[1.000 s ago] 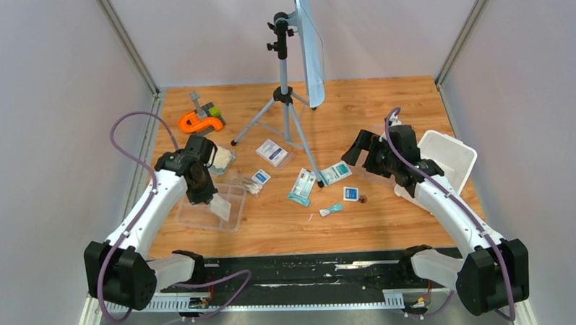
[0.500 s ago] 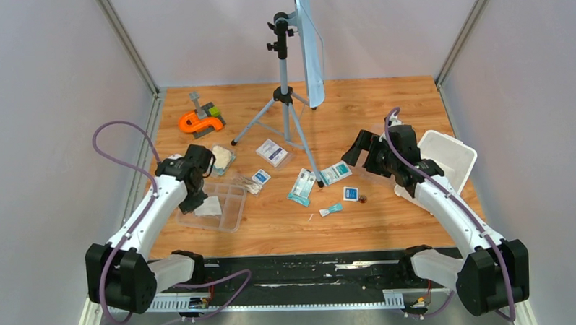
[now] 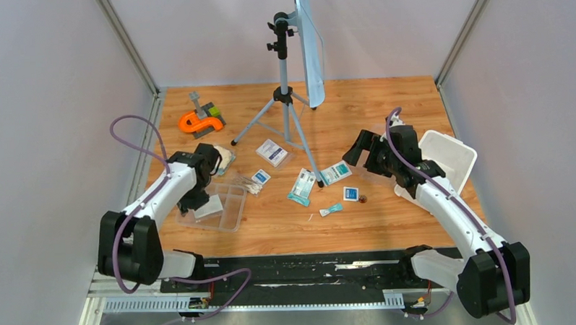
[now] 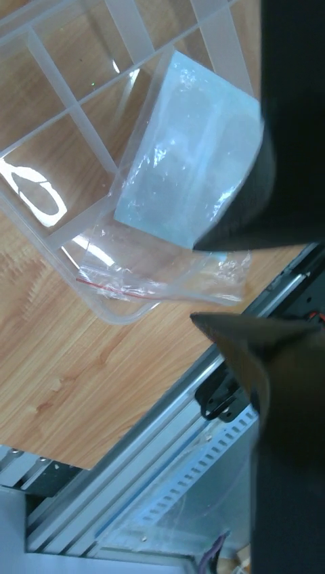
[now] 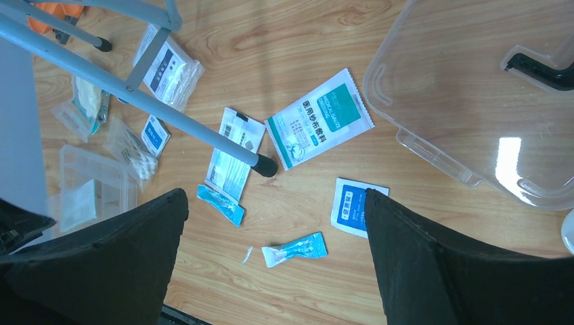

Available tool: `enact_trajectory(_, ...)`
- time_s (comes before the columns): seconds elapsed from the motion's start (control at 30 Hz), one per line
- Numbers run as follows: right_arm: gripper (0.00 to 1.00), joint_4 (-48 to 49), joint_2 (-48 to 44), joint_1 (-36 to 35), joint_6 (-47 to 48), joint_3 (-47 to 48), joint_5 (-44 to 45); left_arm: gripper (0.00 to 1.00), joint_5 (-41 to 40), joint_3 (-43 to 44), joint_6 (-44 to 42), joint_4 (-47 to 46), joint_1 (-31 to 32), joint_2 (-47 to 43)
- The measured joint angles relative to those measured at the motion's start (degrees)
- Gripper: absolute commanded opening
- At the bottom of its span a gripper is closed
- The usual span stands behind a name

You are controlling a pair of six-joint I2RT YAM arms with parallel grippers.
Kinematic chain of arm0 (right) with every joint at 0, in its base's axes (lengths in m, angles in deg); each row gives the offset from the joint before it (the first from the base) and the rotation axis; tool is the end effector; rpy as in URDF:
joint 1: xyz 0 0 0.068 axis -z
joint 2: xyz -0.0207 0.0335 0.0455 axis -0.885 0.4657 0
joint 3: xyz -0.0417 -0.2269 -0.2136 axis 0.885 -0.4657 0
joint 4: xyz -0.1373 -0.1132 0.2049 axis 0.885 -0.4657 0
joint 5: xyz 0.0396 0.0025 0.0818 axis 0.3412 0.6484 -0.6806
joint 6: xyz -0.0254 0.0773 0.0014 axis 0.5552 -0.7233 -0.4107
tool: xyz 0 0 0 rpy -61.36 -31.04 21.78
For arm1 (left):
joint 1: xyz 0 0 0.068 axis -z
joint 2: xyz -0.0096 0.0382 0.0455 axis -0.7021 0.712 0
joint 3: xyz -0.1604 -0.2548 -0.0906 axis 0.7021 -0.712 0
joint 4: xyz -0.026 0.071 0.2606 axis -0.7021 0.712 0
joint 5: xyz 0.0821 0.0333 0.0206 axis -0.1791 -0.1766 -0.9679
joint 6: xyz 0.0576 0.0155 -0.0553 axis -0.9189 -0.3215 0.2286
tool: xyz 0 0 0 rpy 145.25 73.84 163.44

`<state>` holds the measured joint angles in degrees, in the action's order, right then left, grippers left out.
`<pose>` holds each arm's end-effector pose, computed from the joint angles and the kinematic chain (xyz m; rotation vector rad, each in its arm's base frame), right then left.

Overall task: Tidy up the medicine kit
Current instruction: Place the medical item at the medicine box compartment.

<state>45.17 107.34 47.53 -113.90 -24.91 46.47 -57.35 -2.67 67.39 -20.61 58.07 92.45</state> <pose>0.2426 0.0758 0.2789 0.2446 2.3181 0.6008 0.2043 -0.0097 0.2224 -0.9074 2.5887 0.6665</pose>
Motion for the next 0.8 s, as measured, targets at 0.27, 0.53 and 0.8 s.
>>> enact_trajectory(0.27, 1.0, -0.02, 0.07, 0.02, 0.46, -0.04, 0.37, 0.95, -0.17, 6.99, -1.03, 3.41, 0.0, 5.9)
enact_trajectory(0.53, 1.0, 0.17, 1.84, 0.02, 0.87, -0.04, 0.37, 0.69, 5.49, 8.61, -3.56, 1.51, 5.6, 1.66)
enact_trajectory(0.8, 1.0, 0.17, 3.02, 0.02, 1.36, -0.02, 0.35, 0.54, 11.52, 8.61, -0.79, -5.92, 8.2, 7.3)
